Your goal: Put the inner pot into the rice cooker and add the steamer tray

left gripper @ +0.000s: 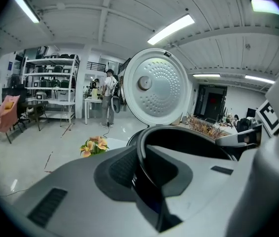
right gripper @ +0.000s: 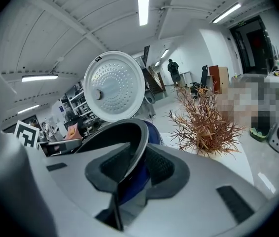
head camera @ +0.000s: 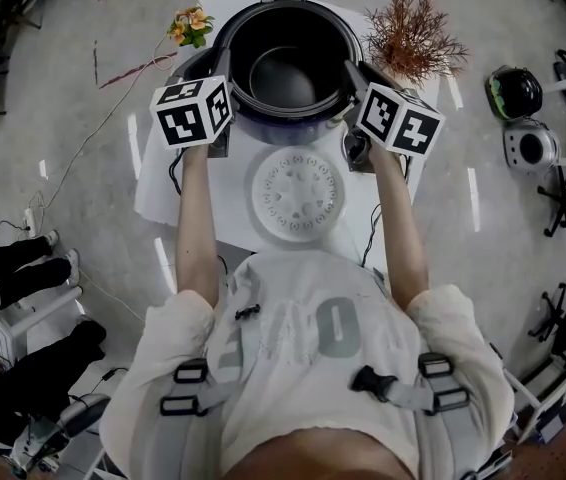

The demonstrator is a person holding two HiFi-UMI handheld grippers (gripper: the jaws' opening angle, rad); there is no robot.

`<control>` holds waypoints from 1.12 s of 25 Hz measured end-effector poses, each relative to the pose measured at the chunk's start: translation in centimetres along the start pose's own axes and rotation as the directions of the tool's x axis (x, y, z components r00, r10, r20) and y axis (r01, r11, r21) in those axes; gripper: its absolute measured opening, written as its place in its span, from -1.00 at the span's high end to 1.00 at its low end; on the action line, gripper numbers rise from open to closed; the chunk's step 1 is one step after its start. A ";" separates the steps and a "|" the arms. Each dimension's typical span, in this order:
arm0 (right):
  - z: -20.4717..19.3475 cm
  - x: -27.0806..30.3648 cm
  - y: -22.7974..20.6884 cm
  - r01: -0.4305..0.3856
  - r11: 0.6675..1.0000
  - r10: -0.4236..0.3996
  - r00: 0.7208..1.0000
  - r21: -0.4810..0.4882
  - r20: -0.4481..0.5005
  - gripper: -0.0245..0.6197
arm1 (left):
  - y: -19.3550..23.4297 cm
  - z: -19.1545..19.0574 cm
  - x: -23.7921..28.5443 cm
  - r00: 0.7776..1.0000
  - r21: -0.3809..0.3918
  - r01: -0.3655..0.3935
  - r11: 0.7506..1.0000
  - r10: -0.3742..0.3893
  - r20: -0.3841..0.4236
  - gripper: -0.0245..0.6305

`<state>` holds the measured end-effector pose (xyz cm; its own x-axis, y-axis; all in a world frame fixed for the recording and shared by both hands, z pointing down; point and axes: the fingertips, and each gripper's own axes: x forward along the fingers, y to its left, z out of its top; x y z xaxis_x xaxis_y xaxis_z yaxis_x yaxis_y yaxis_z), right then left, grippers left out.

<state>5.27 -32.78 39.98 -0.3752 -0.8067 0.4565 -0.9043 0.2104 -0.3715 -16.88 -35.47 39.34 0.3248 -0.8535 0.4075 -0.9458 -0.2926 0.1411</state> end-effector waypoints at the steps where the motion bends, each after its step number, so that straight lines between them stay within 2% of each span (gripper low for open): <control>1: 0.1 0.0 0.0 -0.002 1.000 0.002 1.000 -0.002 0.000 0.59 | 0.0 0.1 0.1 1.000 0.002 -0.005 1.000 0.005 0.002 0.79; 6: 0.3 0.2 0.3 -0.011 0.999 0.011 1.000 -0.032 -0.007 0.47 | 0.6 1.0 -0.3 0.999 -0.009 -0.029 1.000 0.029 0.034 0.78; 10: 0.9 -0.3 1.0 -0.026 0.999 0.027 0.999 -0.047 0.024 0.44 | 0.9 2.3 -1.5 0.996 -0.009 -0.040 0.999 0.041 0.085 0.71; 13: 2.0 -1.1 1.9 -0.048 0.993 0.054 0.997 -0.109 0.057 0.44 | 0.6 3.4 -2.6 0.992 -0.009 -0.044 0.999 0.044 0.122 0.62; 17: 3.6 -3.1 3.5 -0.052 0.977 0.078 0.990 -0.207 0.119 0.44 | 0.4 5.2 -4.7 0.982 -0.016 -0.044 0.999 0.046 0.182 0.61; 22: 6.1 -6.9 5.9 -0.065 0.942 0.144 0.964 -0.331 0.223 0.43 | -0.8 7.9 -9.1 0.949 0.013 -0.079 0.997 0.071 0.309 0.61; 27: 7.1 -10.7 8.1 -0.102 0.906 0.244 0.919 -0.412 0.309 0.44 | -3.6 9.2 -13.3 0.902 0.088 -0.080 0.993 0.034 0.429 0.69; 28: 7.0 -11.3 8.3 -0.100 0.902 0.251 0.913 -0.420 0.321 0.52 | -4.2 9.2 -14.2 0.892 0.097 -0.080 0.992 0.028 0.452 0.71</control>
<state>3.44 -25.76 26.12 -0.5044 -0.8611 0.0641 -0.8635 0.5027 -0.0409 -17.55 -26.11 24.69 0.2624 -0.9641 -0.0404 -0.9645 -0.2634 0.0197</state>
